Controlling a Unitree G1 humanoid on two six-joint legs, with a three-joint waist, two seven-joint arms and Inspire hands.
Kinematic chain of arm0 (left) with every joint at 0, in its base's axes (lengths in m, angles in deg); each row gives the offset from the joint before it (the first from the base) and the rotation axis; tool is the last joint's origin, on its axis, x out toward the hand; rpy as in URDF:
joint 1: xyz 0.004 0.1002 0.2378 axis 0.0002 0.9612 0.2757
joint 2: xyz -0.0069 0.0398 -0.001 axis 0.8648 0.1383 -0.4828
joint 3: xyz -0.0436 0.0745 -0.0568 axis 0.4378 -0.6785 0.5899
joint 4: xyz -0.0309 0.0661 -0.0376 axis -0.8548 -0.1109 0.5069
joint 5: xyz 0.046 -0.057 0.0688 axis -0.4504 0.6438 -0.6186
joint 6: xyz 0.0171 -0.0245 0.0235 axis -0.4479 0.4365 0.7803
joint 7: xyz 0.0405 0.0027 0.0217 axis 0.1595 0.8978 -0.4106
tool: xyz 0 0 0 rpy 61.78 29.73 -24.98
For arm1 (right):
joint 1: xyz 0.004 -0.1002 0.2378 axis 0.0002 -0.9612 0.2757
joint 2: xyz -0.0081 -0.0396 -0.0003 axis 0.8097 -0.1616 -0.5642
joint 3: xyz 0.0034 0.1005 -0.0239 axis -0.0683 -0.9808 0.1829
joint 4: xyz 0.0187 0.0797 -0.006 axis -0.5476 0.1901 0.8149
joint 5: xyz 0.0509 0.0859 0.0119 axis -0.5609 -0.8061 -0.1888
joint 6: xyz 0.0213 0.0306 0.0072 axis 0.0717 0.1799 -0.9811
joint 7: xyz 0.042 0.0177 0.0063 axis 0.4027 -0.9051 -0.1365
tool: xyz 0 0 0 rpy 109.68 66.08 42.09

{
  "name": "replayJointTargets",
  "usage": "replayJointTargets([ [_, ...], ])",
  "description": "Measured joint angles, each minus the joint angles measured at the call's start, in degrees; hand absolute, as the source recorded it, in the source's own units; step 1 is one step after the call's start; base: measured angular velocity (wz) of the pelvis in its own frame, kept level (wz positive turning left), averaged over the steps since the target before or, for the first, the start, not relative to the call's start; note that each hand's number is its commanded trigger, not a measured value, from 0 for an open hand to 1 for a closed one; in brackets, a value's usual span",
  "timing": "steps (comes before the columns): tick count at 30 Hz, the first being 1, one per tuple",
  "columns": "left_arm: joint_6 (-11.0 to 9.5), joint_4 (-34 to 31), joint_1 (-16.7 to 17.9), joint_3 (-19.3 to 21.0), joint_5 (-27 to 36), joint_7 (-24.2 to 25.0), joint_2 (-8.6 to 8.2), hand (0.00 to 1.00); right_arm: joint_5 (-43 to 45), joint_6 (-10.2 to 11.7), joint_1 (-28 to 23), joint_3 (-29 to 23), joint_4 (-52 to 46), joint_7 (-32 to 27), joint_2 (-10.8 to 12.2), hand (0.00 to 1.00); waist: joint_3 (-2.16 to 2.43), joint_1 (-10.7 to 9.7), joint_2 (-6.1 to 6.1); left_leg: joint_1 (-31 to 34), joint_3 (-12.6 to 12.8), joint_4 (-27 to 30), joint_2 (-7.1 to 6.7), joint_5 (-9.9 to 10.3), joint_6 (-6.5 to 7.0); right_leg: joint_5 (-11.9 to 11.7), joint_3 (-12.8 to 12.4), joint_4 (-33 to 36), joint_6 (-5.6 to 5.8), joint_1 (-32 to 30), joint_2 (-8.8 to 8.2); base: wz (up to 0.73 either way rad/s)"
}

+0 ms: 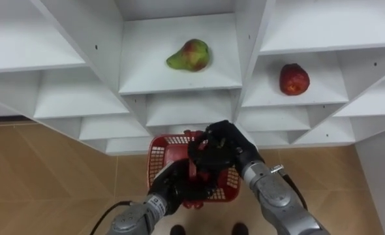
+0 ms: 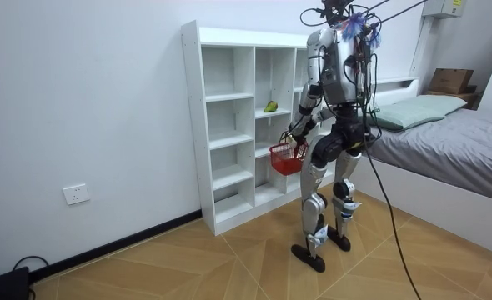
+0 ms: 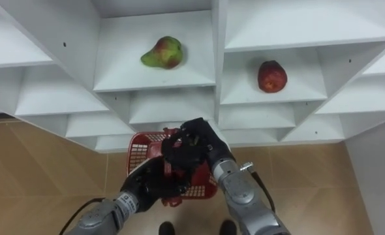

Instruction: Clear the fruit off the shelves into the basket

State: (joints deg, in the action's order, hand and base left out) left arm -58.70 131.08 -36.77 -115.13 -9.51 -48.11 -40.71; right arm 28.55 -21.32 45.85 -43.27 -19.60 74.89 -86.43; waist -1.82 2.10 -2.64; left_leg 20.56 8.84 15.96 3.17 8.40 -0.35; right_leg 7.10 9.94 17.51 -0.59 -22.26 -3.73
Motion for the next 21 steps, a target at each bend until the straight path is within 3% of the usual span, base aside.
replayJointTargets([
  [2, 0.0, -0.3, 0.0, 0.0, 0.1, 0.1, 0.19, 1.00, 0.0, 0.0, 0.1, 0.0, 0.0, 0.0, 0.1, 0.99, 0.01, -0.2, 0.02, 0.8, 0.0, 0.6, 0.07, 0.0, 0.00, 0.0, -0.1, 0.2, -0.01, -0.7, 0.04, 0.00],
  [3, 0.1, -0.5, 0.0, 0.0, 0.1, 0.0, 0.22, 1.00, 0.0, 0.0, 0.2, 0.0, 0.0, 0.0, 0.1, 0.93, 0.00, -0.2, 0.02, 1.0, -0.1, 0.8, 0.08, 0.0, 0.00, 0.0, -0.1, 0.2, -0.03, -0.9, 0.04, 0.00],
  [6, 0.2, -1.4, 0.0, 0.1, 0.2, -0.1, 0.50, 1.00, 0.0, 0.1, 0.6, 0.0, -0.2, -0.1, 0.2, 0.57, 0.00, -0.3, 0.02, 1.0, -0.1, 1.0, 0.07, 0.0, 0.01, 0.0, -0.2, 0.3, -0.03, -0.8, 0.02, 0.00],
  [7, 0.2, -1.8, 0.0, 0.1, 0.5, -0.3, 0.61, 1.00, 0.1, 0.1, 0.9, 0.0, -0.2, -0.2, 0.3, 0.38, 0.01, -0.4, 0.02, 1.1, -0.1, 1.2, 0.08, 0.0, 0.01, 0.0, -0.2, 0.3, -0.03, -0.8, 0.02, 0.00],
  [8, 0.2, -2.1, 0.0, 0.1, 0.5, -0.4, 0.63, 1.00, 0.2, 0.2, 1.1, 0.0, -0.2, -0.2, 0.3, 0.33, 0.01, -0.4, 0.01, 1.1, -0.1, 1.3, 0.09, 0.0, 0.01, 0.0, -0.2, 0.3, -0.03, -0.7, 0.02, 0.00],
  [10, 0.2, -2.7, 0.0, 0.2, 0.6, -0.7, 0.68, 1.00, 0.2, 0.7, 1.5, 0.0, -0.2, -0.2, 0.3, 0.06, 0.01, -0.4, 0.01, 1.1, -0.1, 1.4, 0.09, 0.0, 0.01, 0.0, -0.1, 0.4, -0.03, -0.7, 0.00, 0.00],
  [13, 0.2, -2.9, 0.0, 0.0, 0.6, -0.7, 0.68, 1.00, 0.1, 1.1, 1.6, 0.0, -0.1, -0.3, 0.5, 0.00, 0.01, -0.4, 0.01, 1.1, -0.1, 1.4, 0.09, 0.0, 0.01, 0.0, -0.1, 0.5, -0.04, -0.6, -0.01, 0.00],
  [21, 0.2, -3.2, 0.0, -0.2, 0.5, -1.6, 0.66, 1.00, 0.1, 2.0, 1.6, 0.0, 0.6, -0.7, 0.8, 0.00, 0.01, -0.5, 0.01, 1.2, -0.1, 1.7, 0.12, 0.0, 0.01, 0.0, 0.0, 0.7, -0.05, -0.7, -0.03, 0.00],
])
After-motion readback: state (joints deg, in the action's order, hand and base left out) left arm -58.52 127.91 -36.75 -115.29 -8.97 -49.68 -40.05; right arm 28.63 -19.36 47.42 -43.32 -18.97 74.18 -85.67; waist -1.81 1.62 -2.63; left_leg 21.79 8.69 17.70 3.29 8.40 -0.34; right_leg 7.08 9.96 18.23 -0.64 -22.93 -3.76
